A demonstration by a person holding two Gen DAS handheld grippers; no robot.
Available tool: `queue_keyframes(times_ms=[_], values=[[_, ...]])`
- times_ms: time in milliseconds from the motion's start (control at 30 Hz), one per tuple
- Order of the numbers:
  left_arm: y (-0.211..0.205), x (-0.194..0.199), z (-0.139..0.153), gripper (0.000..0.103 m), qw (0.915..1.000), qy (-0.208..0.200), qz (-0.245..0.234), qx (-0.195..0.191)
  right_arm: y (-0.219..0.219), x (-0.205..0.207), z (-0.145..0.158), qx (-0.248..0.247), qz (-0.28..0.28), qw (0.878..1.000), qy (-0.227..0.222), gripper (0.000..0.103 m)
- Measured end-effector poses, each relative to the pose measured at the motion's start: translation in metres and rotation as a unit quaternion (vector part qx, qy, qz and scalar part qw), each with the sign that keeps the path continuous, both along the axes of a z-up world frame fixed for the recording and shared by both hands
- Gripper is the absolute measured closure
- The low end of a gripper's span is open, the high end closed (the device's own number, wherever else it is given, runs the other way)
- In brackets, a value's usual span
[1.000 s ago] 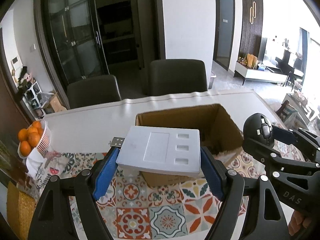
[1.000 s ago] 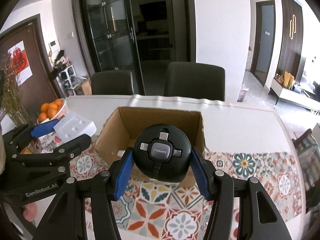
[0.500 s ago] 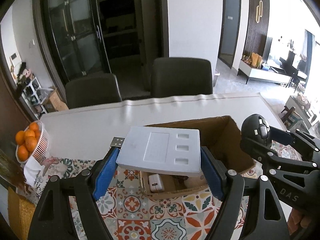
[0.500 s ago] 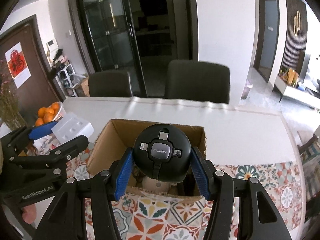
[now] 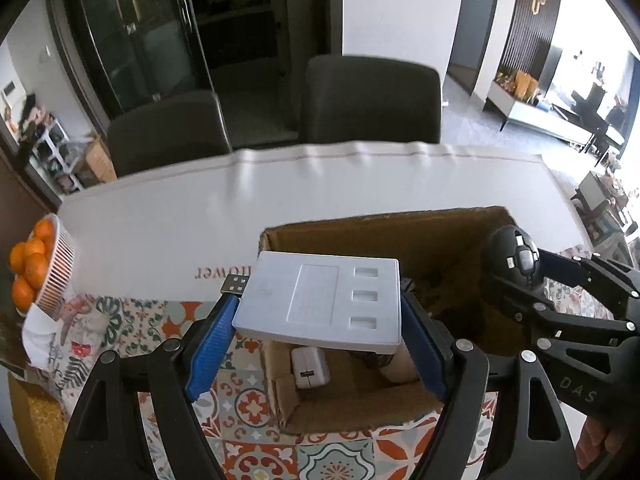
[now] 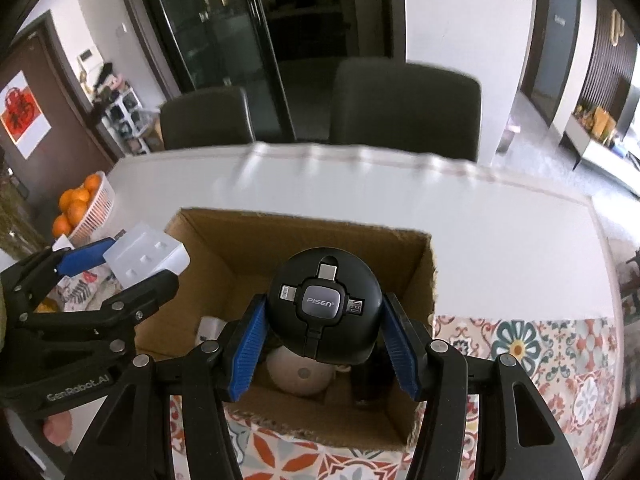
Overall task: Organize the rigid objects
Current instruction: 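Carry the cable reel and rectangular adapter over the cardboard box, then open both grippers to drop the reel and adapter into the box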
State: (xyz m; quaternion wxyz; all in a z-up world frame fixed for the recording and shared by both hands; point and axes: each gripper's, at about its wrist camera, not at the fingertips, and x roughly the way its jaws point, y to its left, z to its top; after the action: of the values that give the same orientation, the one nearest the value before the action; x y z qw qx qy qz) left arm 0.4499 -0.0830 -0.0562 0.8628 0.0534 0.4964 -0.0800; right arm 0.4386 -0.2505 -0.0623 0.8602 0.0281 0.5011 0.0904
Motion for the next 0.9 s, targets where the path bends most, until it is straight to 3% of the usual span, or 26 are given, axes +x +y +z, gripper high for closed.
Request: queue_keyframes(times_ms=[167, 333, 633, 733, 900], values=[[-0.001, 0.011, -0.018, 0.023, 0.9992, 0.038, 0.007, 0.006, -0.001, 0.018, -0.022, -0.002, 0.010, 0.998, 0.054, 0.046], [-0.004, 0.017, -0.028, 0.022, 0.9987, 0.049, 0.007, 0.014, -0.001, 0.025, -0.036, -0.015, 0.019, 0.996, 0.085, 0.046], [-0.002, 0.016, -0.028, 0.016, 0.9982, 0.046, 0.015, 0.035, 0.001, 0.024, -0.046, -0.014, 0.021, 0.995, 0.098, 0.046], [0.003, 0.011, -0.023, 0.015, 0.9985, 0.036, 0.022, 0.035, 0.000, 0.022, -0.041, -0.014, 0.016, 0.996, 0.091, 0.034], [0.009, -0.002, -0.007, 0.011, 0.9990, 0.012, 0.028, 0.031, 0.004, 0.010, -0.018, -0.027, 0.010, 0.998, 0.057, 0.032]])
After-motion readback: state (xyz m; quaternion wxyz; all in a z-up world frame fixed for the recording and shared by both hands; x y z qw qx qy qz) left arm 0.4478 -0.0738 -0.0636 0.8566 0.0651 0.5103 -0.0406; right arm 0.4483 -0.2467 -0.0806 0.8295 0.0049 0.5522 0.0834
